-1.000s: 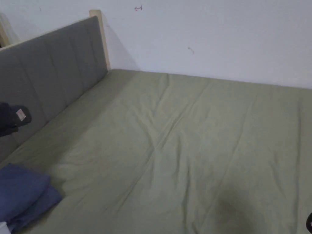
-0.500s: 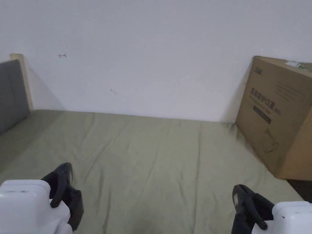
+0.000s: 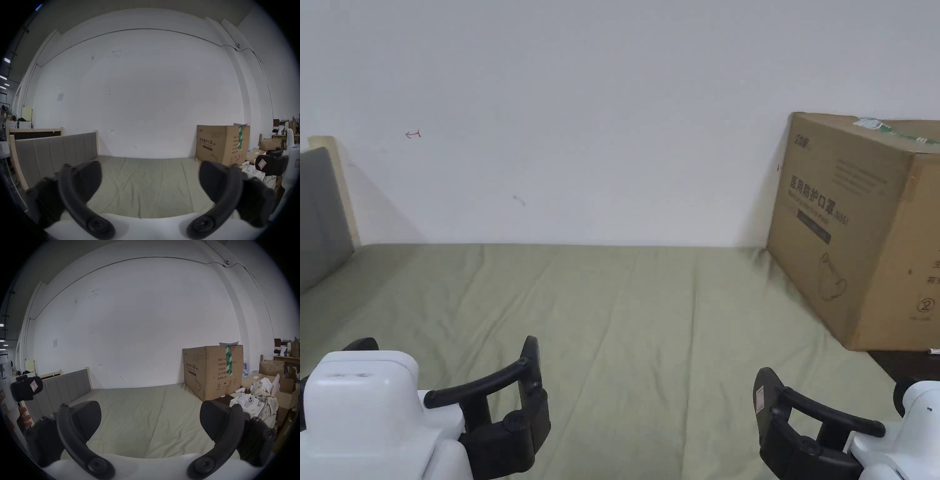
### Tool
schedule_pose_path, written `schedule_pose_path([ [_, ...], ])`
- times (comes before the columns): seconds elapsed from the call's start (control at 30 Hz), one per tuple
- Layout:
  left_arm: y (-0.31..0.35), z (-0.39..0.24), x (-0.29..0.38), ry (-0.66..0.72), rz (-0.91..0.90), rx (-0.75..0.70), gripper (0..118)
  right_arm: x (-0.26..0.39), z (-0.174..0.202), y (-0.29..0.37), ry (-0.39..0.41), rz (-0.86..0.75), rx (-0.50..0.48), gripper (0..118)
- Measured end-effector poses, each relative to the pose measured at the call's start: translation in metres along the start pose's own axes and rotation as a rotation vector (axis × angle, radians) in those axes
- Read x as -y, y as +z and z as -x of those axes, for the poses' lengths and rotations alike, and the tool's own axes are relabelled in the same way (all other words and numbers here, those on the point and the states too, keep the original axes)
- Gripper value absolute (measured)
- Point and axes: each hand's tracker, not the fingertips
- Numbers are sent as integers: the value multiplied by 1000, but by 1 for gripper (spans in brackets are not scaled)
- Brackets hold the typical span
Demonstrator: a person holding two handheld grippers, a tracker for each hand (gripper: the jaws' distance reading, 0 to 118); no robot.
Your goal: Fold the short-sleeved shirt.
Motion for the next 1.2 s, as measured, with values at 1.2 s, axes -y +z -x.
schedule_pose_path([
  [1.2,3,5,10,-61,62,-86,118,-11,11,-17,-40,-26,-23,118],
])
